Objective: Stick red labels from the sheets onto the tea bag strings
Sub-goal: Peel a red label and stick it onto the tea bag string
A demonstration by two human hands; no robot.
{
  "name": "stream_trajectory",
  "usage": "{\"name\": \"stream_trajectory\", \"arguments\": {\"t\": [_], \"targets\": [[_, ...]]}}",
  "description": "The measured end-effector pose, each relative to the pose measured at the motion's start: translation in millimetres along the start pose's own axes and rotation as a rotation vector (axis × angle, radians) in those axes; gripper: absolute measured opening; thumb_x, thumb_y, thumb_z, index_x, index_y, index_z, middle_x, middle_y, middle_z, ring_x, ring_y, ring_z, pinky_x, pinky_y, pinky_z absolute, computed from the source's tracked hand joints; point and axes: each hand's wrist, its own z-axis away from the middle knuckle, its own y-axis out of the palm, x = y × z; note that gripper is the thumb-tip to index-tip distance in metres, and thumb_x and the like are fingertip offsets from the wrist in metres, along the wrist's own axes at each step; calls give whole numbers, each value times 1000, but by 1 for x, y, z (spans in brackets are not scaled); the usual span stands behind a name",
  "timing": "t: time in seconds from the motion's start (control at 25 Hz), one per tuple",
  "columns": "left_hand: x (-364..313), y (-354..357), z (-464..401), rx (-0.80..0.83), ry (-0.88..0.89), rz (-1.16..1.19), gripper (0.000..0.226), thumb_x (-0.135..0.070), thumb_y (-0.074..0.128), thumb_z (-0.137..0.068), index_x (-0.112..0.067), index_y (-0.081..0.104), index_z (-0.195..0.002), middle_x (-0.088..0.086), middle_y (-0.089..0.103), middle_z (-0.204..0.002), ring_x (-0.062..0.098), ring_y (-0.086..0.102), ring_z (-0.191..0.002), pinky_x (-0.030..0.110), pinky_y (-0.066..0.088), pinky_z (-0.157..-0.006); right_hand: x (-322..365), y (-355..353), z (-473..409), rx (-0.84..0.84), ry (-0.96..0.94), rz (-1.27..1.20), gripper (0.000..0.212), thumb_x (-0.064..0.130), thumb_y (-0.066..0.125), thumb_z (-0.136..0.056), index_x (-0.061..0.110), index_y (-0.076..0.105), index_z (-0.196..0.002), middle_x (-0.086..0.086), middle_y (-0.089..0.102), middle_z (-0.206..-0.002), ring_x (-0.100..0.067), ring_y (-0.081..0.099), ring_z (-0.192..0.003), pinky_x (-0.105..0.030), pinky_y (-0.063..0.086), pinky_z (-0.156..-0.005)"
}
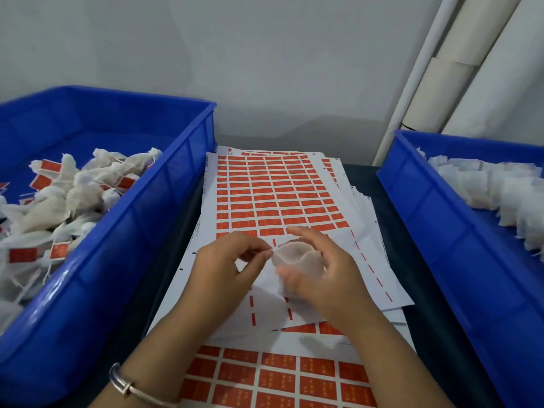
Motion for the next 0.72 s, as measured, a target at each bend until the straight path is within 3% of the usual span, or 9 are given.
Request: {"name": "stream_trajectory", "arguments": {"t": [0.12,0.28,0.32,0.4,0.52,0.64,0.72], "targets": [[-5,1,6,-65,203,-27,9,-26,61,-77,-26,68,-82,-27,55,-79,-5,58,-69,3,46,-62,9,5,6,-54,-110,92,34,75,61,-61,67,47,-91,57,42,-85,34,40,-92,9,31,-56],[-3,-1,6,-111,283,-105,15,-20,62,-78,-11,72,-83,-12,60,-81,1,57,-75,4,46,-64,7,5,5,-89,-66,91,8,56,62,-75,55,55,-78,46,47,-79,27,47,-84,5,34,-54],[-3,-2,6,-117,282,-131,15,-19,61,-78,-10,72,-83,-10,62,-81,0,57,-74,4,44,-64,6,5,5,-88,-64,89,10,49,64,-79,53,55,-75,43,49,-77,25,48,-84,4,35,-54],[-1,-5,4,-149,243,-156,17,-21,58,-78,-11,71,-84,-12,60,-83,2,56,-75,6,43,-67,2,5,4,-83,-71,60,16,42,65,-83,50,57,-71,39,55,-77,22,49,-89,4,37,-60],[6,-13,0,-241,143,-187,22,-25,56,-79,-12,71,-89,-15,56,-87,-2,53,-74,9,40,-68,-3,2,0,-29,-39,0,12,38,62,-87,43,62,-76,41,57,-94,22,47,-96,-1,36,-71],[11,-13,-4,-274,39,-181,15,-20,63,-81,-15,72,-91,-19,56,-86,-7,51,-71,8,37,-66,-6,6,1,139,23,-41,9,39,54,-92,38,62,-87,41,56,-99,22,48,-94,0,38,-61],[14,-7,-4,-279,-41,-154,10,-18,67,-81,-19,70,-91,-28,52,-81,-8,53,-72,5,35,-64,-6,5,3,218,80,-9,3,38,61,-87,40,60,-89,31,61,-94,9,58,-89,-4,44,-60]]}}
